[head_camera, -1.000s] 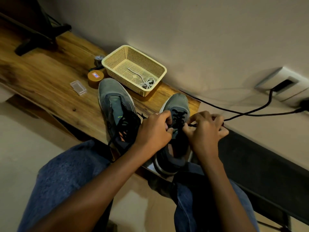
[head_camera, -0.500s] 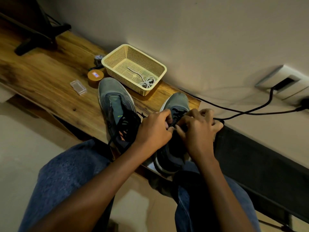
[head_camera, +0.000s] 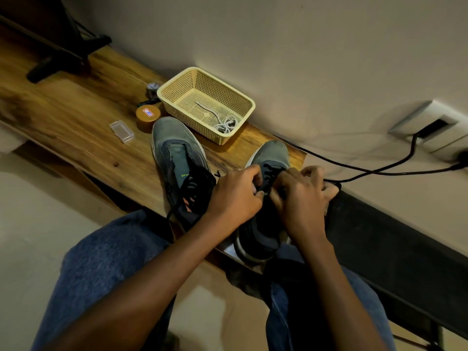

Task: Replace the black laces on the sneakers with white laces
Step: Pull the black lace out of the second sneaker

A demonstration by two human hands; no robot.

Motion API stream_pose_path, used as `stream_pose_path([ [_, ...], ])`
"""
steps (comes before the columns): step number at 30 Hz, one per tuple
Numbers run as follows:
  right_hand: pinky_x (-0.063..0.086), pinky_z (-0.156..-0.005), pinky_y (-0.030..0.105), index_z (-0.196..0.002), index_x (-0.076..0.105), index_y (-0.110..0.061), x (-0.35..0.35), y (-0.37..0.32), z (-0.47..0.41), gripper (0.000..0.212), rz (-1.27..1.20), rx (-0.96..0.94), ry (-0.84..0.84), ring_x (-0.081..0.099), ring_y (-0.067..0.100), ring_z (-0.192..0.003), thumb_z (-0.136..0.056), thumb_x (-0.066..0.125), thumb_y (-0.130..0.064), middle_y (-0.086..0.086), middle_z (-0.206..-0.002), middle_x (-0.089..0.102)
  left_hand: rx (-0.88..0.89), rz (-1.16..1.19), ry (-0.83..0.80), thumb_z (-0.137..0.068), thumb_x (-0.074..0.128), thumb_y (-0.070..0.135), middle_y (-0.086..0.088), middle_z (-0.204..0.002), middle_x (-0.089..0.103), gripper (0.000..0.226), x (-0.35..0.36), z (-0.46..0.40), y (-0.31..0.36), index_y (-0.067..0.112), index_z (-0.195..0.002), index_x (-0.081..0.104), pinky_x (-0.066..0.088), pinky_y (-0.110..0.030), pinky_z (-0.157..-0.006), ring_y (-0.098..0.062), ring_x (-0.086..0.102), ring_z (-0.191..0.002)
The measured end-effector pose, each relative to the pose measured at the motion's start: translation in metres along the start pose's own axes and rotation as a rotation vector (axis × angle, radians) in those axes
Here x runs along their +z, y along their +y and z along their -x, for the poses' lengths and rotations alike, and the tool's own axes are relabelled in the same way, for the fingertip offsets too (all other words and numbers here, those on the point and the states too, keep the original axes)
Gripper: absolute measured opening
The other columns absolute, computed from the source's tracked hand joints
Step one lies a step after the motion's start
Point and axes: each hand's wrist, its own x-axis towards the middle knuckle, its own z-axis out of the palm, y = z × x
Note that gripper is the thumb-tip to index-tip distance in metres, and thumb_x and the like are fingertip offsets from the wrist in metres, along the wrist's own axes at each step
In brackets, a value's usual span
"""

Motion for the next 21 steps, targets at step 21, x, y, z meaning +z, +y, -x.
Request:
stream_pose_path([
  [21, 0.014, -0.078, 0.036, -0.091, 0.064, -0.018, -0.0110, -0.0012, 0.0011, 0.006, -0.021, 0.286, 0.144, 0.032, 0.025, -0.108, -0.087, 0.065, -0.021, 0.001, -0.106, 0.060, -0.010, 0.024, -0.020, -0.082, 0.071, 0.025, 0.004, -0.082, 0.065, 0.019, 0.0009, 0.0014, 0.0026, 0.025, -0.086, 0.053, 0.054, -0.036, -0.071, -0.020, 0.062, -0.082],
])
